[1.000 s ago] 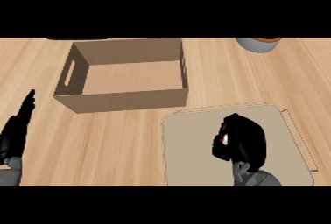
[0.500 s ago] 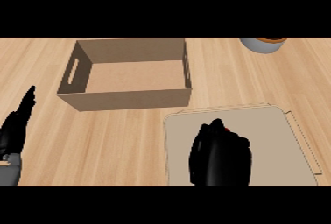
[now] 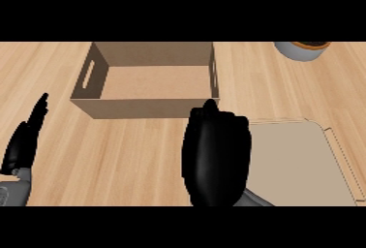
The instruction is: Pick the cupcake from the tray and place it in the cardboard box
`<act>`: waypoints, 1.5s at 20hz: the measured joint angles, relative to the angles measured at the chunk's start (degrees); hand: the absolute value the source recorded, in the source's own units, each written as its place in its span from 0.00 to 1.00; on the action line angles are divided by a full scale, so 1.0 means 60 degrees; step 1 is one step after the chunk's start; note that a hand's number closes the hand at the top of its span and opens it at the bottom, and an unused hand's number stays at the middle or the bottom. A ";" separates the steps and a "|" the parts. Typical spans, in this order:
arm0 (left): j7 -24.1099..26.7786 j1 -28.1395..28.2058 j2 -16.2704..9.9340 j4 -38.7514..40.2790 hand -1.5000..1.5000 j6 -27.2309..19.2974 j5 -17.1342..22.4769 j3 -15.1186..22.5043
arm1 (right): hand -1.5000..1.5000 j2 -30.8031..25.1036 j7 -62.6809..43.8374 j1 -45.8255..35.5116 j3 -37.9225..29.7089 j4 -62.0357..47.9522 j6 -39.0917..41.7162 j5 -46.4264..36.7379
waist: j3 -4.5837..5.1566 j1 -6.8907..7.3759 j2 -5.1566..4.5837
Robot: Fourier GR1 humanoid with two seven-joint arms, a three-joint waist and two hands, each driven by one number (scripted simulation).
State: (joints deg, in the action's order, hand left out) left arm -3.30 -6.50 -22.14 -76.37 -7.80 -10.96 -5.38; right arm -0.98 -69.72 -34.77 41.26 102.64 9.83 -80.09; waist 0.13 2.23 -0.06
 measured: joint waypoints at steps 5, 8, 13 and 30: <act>-0.0023 -0.0232 0.0013 0.0071 0.50 0.0070 -0.0036 0.0049 | 1.00 0.0027 0.0153 -0.1485 -0.1169 -0.1155 -0.0563 0.0893 | -0.0002 0.0167 -0.0055; 0.0060 -0.0357 -0.0027 0.0160 0.50 0.0141 -0.0033 0.0041 | 1.00 0.0040 0.0233 -0.2388 -0.1849 -0.2081 -0.0926 0.1310 | 0.0002 0.0325 -0.0106; -0.0034 -0.0592 -0.0004 0.0146 0.50 0.0202 -0.0064 0.0108 | 1.00 0.0064 0.0451 -0.3456 -0.3107 -0.3624 -0.1664 0.2096 | -0.0004 0.0451 -0.0165; 0.0029 -0.0903 0.0139 0.0270 0.50 0.0257 -0.0192 0.0245 | 0.00 0.0095 0.1595 -0.5514 -0.5624 -0.9758 -0.5168 0.3599 | -0.0004 0.0778 -0.0356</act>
State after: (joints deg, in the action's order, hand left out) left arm -3.13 -11.92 -21.31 -74.75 -6.26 -12.11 -3.91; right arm -0.41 -60.15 -67.85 7.52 44.09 -21.18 -58.49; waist 0.11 6.90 -2.19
